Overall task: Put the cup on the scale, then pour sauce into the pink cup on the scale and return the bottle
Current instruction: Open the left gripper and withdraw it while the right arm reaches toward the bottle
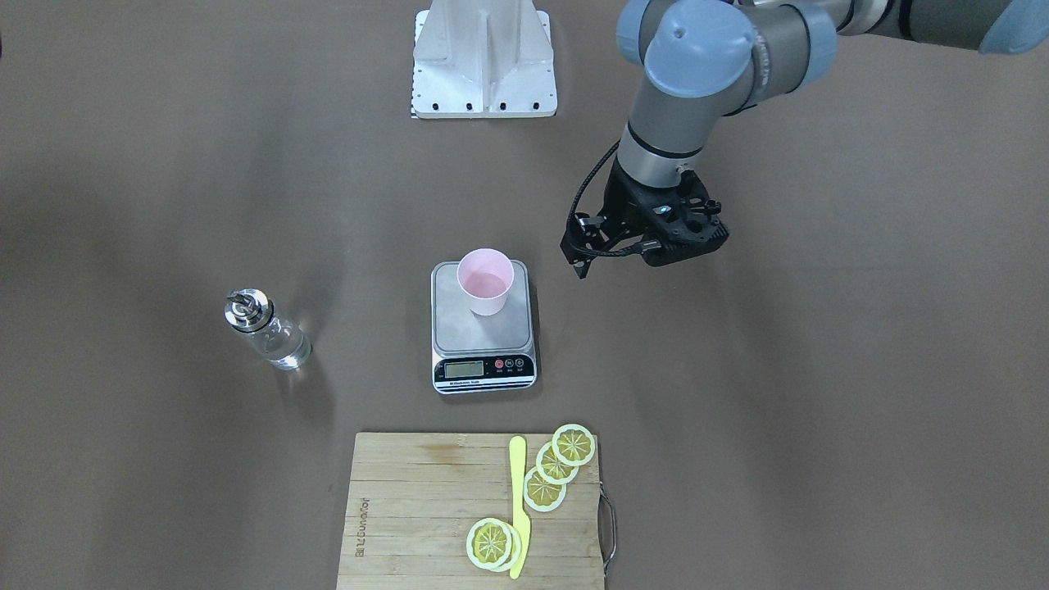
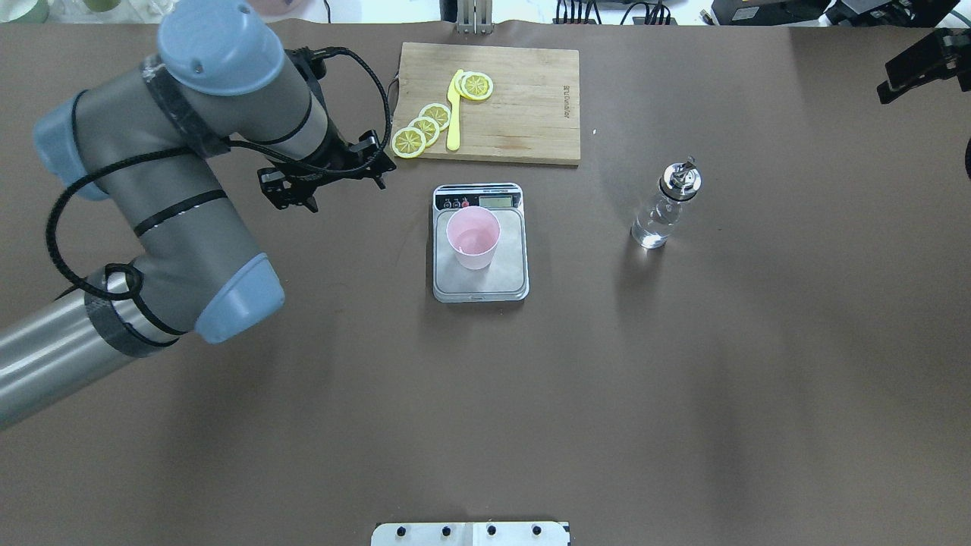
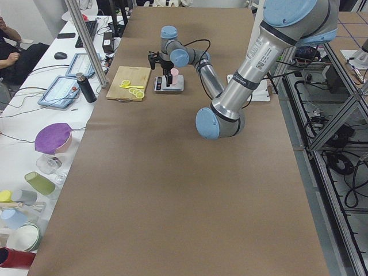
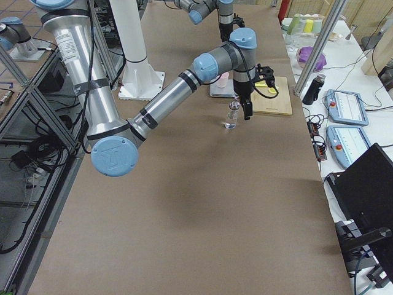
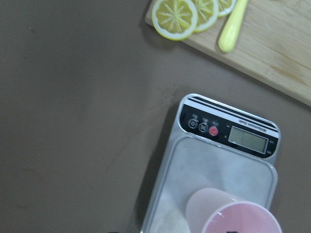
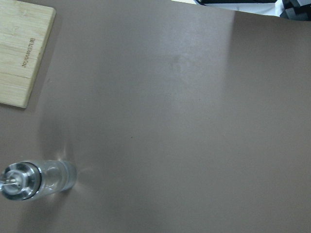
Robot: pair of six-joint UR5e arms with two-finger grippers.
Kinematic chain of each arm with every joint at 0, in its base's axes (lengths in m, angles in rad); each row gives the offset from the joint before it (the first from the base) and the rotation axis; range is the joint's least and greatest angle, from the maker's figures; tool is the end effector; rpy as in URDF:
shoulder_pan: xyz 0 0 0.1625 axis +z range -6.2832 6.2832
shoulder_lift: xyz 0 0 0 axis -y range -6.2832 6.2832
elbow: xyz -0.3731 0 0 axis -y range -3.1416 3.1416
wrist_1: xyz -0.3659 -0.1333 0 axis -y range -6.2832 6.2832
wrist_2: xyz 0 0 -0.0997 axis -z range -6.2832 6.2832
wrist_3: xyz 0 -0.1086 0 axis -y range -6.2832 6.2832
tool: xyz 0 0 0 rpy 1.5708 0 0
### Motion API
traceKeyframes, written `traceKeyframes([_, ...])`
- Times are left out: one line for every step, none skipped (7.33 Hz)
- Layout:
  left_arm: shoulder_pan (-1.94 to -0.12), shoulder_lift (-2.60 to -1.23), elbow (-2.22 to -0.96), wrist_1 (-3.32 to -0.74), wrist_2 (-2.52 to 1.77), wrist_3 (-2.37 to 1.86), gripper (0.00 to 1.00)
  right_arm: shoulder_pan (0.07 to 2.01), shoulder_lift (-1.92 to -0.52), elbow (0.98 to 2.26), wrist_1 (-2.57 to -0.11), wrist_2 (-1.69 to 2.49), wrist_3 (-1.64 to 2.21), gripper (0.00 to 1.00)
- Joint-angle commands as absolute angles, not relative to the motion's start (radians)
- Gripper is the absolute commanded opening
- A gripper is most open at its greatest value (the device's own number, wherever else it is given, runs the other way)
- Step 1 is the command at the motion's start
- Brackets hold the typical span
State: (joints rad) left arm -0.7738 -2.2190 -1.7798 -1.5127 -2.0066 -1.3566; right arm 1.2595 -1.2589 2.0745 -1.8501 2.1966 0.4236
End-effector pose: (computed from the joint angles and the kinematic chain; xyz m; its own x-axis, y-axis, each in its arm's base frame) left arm 0.3715 -0.4853 0.1805 0.5760 -0.2934 -0.7629 0.3016 0.9438 -0.1353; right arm -0.0856 -0.4935 0.2759 0.7280 -0.1497 0.6690 -0.0394 0.9651 0.2588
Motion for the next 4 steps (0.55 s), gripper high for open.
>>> traceKeyframes([-0.871,-2.146,-1.831,-1.474,-2.074,-1.203,0.98,1.16,-1.334,2.216,-1.719,2.174,0.557,1.0])
traceKeyframes([-0.883,-2.105,-1.841,-1.474,-2.074,-1.16,0.98,1.093,-1.409,2.241,-1.581,2.117,0.662,1.0])
traceKeyframes([-0.896,-2.089,-1.839,-1.476,-2.074,-1.131,0.98,0.963,-1.487,2.244,-1.399,1.965,0.799,1.0])
traceKeyframes([-0.9,-2.079,-1.841,-1.477,-2.075,-1.12,0.98,0.827,-1.575,2.244,-1.256,1.795,0.89,1.0])
